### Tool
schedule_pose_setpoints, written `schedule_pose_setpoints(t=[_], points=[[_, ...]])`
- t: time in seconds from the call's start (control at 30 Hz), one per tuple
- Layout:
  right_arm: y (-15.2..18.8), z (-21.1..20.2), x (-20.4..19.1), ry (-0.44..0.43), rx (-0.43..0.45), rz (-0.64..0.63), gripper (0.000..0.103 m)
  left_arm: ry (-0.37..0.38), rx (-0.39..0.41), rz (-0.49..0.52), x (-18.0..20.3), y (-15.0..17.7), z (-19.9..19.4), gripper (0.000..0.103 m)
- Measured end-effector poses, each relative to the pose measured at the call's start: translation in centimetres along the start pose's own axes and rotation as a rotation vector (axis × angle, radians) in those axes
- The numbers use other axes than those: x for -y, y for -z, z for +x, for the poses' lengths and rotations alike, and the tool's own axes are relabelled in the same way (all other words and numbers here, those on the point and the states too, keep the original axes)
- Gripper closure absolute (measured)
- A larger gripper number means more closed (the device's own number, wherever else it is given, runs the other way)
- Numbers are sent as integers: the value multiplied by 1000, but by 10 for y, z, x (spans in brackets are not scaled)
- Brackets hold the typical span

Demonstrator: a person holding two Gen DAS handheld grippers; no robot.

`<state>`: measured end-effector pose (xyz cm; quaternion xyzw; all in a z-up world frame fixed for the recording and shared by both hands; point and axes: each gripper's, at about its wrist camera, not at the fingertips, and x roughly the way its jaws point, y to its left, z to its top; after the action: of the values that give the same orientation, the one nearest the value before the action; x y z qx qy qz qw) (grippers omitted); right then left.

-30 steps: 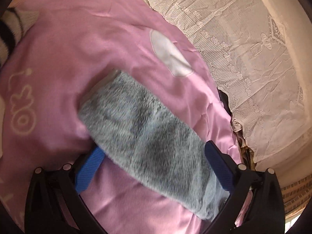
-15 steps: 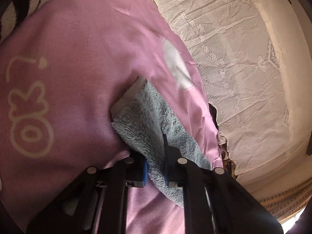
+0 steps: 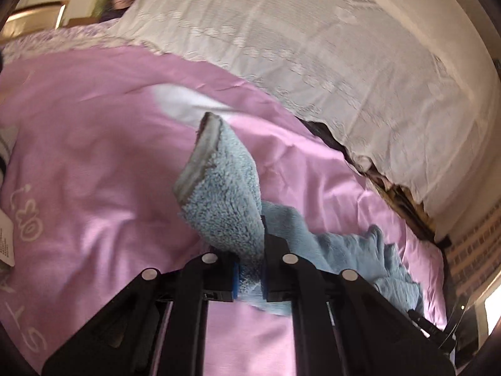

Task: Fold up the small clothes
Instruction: 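Grasp the other sleeve cuff with the left tool and lift it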

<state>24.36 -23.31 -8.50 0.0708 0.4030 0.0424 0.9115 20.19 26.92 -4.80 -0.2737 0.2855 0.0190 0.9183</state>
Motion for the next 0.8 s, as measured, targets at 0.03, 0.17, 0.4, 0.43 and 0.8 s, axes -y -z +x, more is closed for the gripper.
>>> schedule_pose_setpoints(t=[0.03, 0.17, 0.4, 0.43, 0.8], points=[[0, 0, 1, -4, 1, 3, 3, 9, -7, 14, 9, 1, 2, 95], [-2, -7, 8, -48, 11, 47, 4, 38, -36, 64, 49, 2, 11, 95], [-9, -40, 20, -97, 73, 124, 4, 118, -77, 142, 116, 6, 19, 95], [-9, -45, 24, -112, 80, 135, 4, 128, -83, 154, 125, 8, 20, 95], [5, -54, 66, -285, 64, 315, 4, 242, -164, 317, 236, 43, 35, 95]])
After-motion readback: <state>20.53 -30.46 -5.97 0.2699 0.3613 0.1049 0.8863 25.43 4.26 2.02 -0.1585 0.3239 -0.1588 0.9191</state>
